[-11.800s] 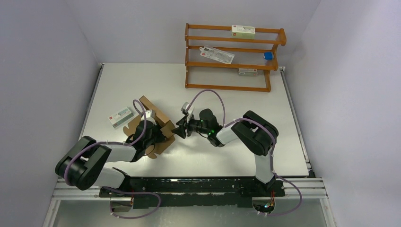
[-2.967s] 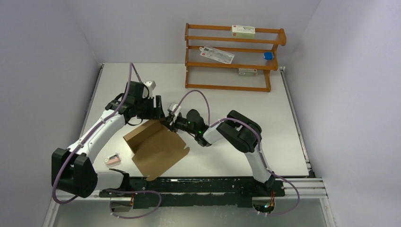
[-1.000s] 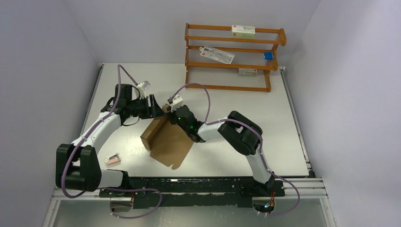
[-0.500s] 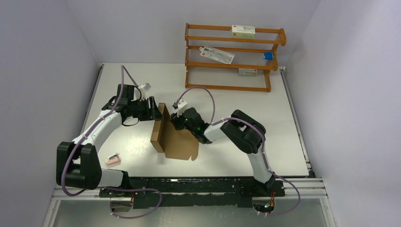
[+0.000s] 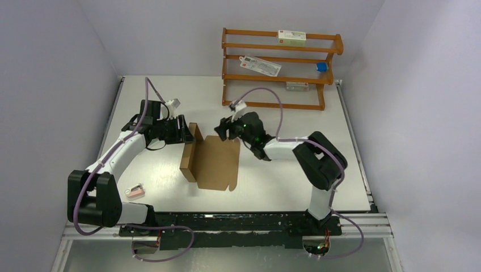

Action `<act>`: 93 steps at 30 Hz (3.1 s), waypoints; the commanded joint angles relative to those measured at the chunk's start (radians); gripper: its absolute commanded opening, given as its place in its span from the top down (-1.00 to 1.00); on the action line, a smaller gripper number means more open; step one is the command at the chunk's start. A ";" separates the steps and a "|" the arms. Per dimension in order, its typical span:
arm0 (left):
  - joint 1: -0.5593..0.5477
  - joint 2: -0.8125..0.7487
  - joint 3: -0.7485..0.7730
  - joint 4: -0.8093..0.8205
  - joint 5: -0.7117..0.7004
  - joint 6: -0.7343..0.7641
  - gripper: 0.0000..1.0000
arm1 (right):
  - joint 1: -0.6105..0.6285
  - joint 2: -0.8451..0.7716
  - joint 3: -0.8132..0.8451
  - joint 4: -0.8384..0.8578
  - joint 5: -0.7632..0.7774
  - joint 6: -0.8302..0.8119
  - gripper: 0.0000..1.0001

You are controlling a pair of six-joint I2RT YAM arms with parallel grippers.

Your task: Fold the paper box

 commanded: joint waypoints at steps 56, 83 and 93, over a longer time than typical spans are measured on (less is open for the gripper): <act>0.024 -0.167 -0.289 0.177 0.146 -0.186 -0.03 | -0.166 -0.197 0.334 -1.087 -0.075 0.058 0.94; -0.144 -0.359 -0.512 0.506 -0.051 -0.484 -0.10 | 0.082 0.005 0.757 -1.278 0.528 -0.720 1.00; -0.145 -0.235 -0.511 0.653 -0.028 -0.497 0.07 | 0.178 -0.062 0.647 -1.160 0.536 -0.823 1.00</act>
